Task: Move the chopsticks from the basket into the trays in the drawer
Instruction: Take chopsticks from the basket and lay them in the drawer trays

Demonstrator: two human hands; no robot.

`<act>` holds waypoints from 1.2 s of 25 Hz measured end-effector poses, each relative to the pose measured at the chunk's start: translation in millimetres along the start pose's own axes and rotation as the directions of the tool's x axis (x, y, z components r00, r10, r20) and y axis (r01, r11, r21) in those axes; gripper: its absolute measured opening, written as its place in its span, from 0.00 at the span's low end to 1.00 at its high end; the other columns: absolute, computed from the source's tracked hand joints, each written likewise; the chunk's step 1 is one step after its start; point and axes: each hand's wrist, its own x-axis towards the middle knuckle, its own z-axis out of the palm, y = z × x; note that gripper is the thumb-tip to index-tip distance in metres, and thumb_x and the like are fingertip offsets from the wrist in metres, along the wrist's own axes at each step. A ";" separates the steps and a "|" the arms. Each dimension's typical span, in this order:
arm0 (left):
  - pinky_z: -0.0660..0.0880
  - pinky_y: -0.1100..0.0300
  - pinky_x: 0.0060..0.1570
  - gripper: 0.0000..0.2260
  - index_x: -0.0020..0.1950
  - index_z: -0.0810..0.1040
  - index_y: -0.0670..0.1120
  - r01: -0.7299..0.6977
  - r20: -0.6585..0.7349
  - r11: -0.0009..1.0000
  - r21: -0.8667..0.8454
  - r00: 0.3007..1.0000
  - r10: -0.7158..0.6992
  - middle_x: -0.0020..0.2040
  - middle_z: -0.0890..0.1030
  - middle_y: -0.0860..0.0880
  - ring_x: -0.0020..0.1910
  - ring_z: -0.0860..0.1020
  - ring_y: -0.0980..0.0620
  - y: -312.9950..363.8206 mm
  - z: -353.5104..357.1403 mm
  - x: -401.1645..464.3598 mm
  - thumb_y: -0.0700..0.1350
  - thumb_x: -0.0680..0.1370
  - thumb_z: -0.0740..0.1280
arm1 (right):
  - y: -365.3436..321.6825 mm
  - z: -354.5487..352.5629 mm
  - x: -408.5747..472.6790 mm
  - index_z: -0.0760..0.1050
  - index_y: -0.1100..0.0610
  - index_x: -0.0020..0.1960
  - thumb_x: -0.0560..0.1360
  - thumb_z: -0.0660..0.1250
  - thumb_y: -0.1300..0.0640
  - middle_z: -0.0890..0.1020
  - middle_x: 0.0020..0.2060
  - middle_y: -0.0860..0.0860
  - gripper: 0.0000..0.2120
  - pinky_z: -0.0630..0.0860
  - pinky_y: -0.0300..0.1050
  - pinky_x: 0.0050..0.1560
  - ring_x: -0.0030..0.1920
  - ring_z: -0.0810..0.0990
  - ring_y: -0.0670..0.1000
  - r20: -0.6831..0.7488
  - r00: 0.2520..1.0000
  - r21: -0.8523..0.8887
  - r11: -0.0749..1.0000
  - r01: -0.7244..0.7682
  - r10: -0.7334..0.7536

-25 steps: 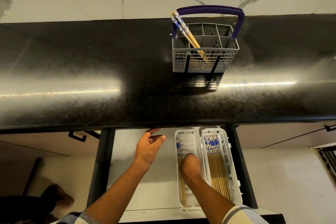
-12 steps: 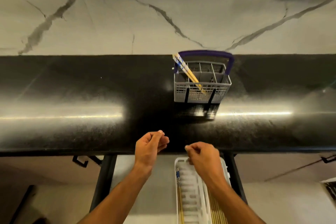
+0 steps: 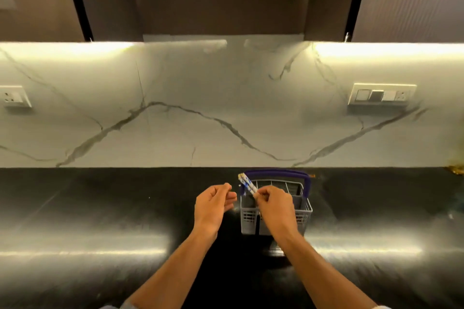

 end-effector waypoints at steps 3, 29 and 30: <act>0.83 0.56 0.47 0.07 0.49 0.83 0.42 0.060 -0.058 0.998 -0.005 0.997 -0.060 0.44 0.87 0.42 0.46 0.86 0.47 -0.9 -1.8 10.0 0.45 0.79 0.69 | 1.0 12.9 23.9 0.79 0.52 0.49 0.80 0.64 0.52 0.81 0.39 0.48 0.07 0.71 0.41 0.32 0.36 0.78 0.45 0.053 0.999 -0.116 0.993 0.001 0.005; 0.83 0.54 0.46 0.09 0.50 0.83 0.41 0.129 -0.089 0.992 -0.015 0.988 -0.130 0.42 0.87 0.43 0.44 0.87 0.46 -13.9 -19.7 47.7 0.46 0.80 0.68 | 35.6 35.9 99.3 0.79 0.53 0.56 0.80 0.64 0.52 0.83 0.47 0.50 0.08 0.71 0.39 0.36 0.40 0.78 0.45 0.284 0.956 -0.285 0.945 0.160 -0.076; 0.83 0.54 0.46 0.09 0.50 0.83 0.41 0.124 -0.086 0.992 -0.019 0.988 -0.125 0.42 0.87 0.43 0.44 0.87 0.46 -12.3 -19.5 47.4 0.46 0.80 0.68 | 33.7 33.4 98.0 0.80 0.53 0.56 0.80 0.65 0.53 0.83 0.46 0.50 0.09 0.72 0.40 0.37 0.40 0.78 0.45 0.273 0.958 -0.273 0.949 0.160 -0.083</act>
